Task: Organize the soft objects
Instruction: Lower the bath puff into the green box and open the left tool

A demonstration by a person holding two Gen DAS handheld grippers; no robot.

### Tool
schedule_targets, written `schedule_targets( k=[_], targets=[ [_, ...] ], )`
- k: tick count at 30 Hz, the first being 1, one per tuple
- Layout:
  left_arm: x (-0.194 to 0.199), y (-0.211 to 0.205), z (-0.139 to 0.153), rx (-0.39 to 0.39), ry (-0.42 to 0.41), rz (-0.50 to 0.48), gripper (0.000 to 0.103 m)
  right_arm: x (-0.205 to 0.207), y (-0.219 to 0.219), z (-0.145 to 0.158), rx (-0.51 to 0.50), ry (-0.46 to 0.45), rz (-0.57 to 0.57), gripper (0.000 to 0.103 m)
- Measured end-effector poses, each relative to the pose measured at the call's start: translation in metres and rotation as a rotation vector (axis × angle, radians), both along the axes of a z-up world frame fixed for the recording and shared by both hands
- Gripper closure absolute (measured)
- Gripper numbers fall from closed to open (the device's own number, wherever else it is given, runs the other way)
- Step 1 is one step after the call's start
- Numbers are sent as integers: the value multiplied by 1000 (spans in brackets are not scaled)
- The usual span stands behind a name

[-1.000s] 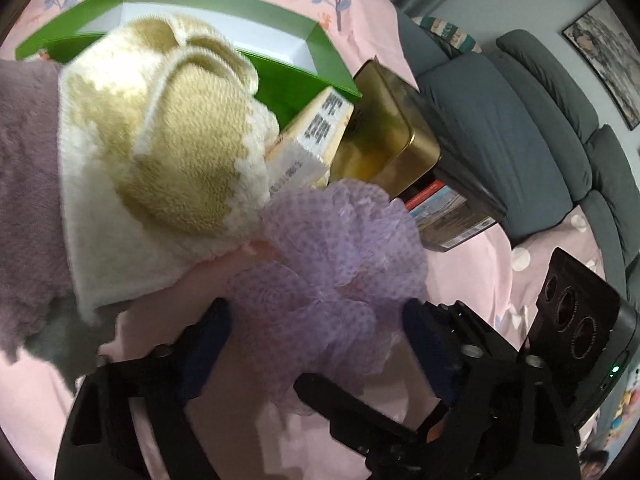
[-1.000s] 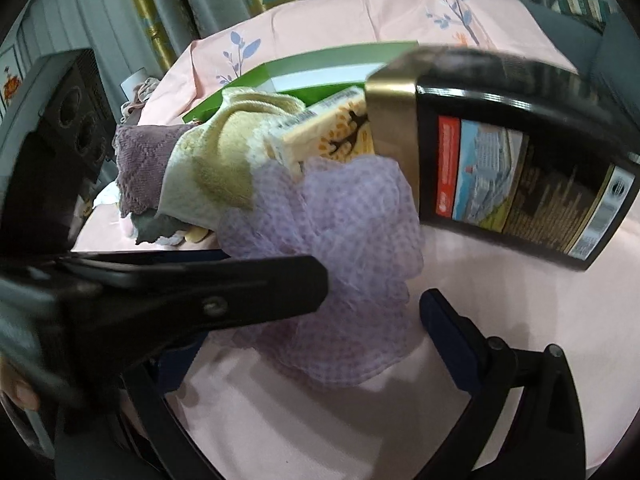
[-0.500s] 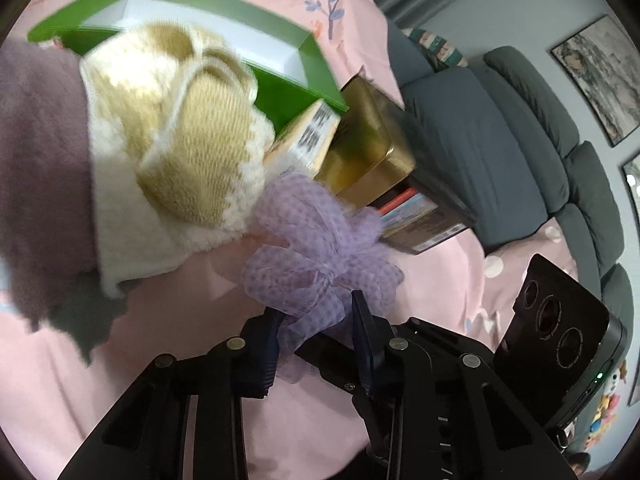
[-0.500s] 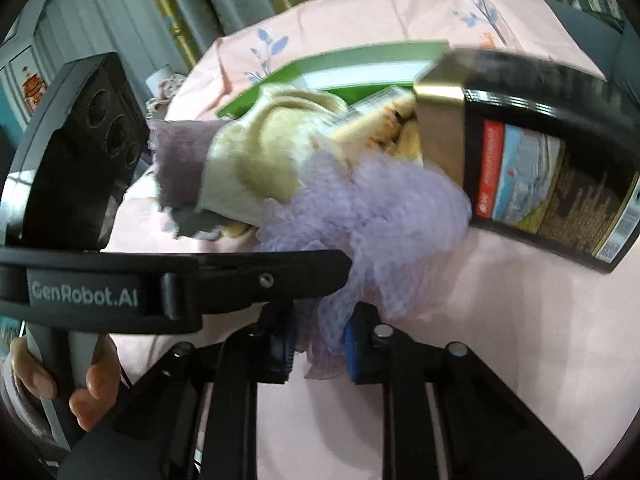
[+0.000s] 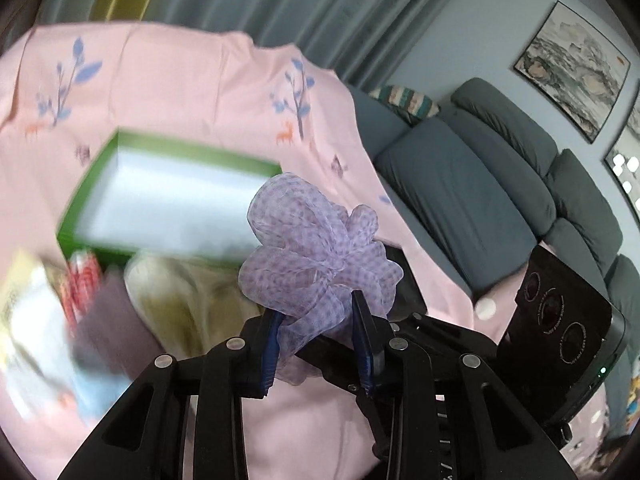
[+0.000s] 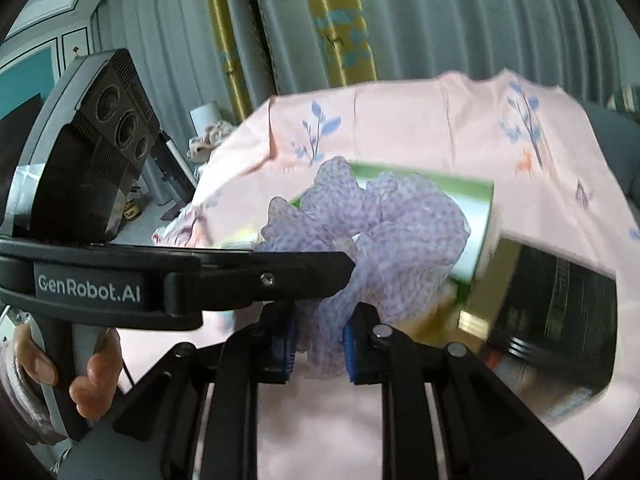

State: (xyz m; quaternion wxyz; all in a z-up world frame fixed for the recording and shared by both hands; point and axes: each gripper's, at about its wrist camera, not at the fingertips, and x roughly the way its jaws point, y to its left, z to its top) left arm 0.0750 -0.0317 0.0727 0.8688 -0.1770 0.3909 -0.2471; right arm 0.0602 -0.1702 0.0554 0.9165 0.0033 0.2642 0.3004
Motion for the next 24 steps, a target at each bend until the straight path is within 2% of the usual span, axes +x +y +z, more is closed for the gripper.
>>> schedule_targets(
  k=[4,7,13,15,16,18,19,20,24],
  targets=[
    [56,1,6,10,37,27,71,53,6,13,-1,4,-6,82],
    [97,11,-9,-10,111,47,71,89,10,9,-11,43,-17,82],
    [154,19,-53,22,237,104,71,145,23,-25,-26,177,-45,81],
    [163,22,-67,33,269,127,71,159,28,-37,-47,220,-68,78],
    [166,23,-72,37,284,139,69,163,31,-40,-57,242,-80,73],
    [172,26,-80,46,309,165,47,166,35,-41,-92,244,-118,59],
    [174,28,-83,53,320,183,27,167,36,-38,-107,231,-131,44],
    [175,30,-82,52,325,191,15,165,36,-35,-121,213,-141,35],
    [170,40,-76,20,327,197,13,157,31,-26,-121,185,-156,28]
  ],
)
